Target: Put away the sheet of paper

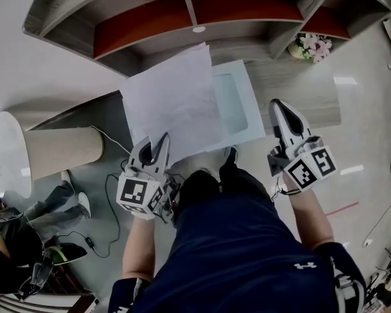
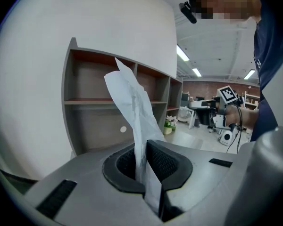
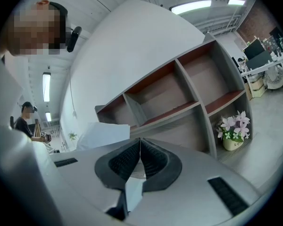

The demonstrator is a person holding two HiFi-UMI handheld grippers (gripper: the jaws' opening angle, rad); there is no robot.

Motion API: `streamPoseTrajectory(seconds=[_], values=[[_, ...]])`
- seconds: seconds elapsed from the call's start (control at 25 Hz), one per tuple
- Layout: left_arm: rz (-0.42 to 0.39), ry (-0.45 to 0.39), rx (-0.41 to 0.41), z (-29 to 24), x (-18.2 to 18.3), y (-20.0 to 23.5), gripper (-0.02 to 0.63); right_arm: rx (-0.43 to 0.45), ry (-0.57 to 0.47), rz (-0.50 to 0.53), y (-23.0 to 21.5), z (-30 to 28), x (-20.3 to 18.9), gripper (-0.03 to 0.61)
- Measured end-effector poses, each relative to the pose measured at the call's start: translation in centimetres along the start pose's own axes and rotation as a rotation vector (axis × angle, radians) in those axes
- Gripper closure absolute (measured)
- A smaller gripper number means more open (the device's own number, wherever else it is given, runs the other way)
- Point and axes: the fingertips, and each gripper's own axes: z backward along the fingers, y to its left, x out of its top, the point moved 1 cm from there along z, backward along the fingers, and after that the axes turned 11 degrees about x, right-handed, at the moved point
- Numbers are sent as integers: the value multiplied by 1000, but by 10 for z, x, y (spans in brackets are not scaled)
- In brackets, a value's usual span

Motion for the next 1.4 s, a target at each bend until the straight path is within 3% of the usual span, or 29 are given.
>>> streamPoseTrajectory(seconds=[0.44,0.92,1.12,1.4], values=[[147,90,-73,-34,-36,33,578,-75,0,-83,-15,-15,-14,563],[434,296,-160,-75,-121,68,578,-158,5,-181,-24,-24,-42,563],[476,383,-152,-83,-156,78,578,-175,17,-200,-29,-29,-52,563],[467,478,-137,-81,-194,88,578,-216,56,-160,-43,-30,-61,563]])
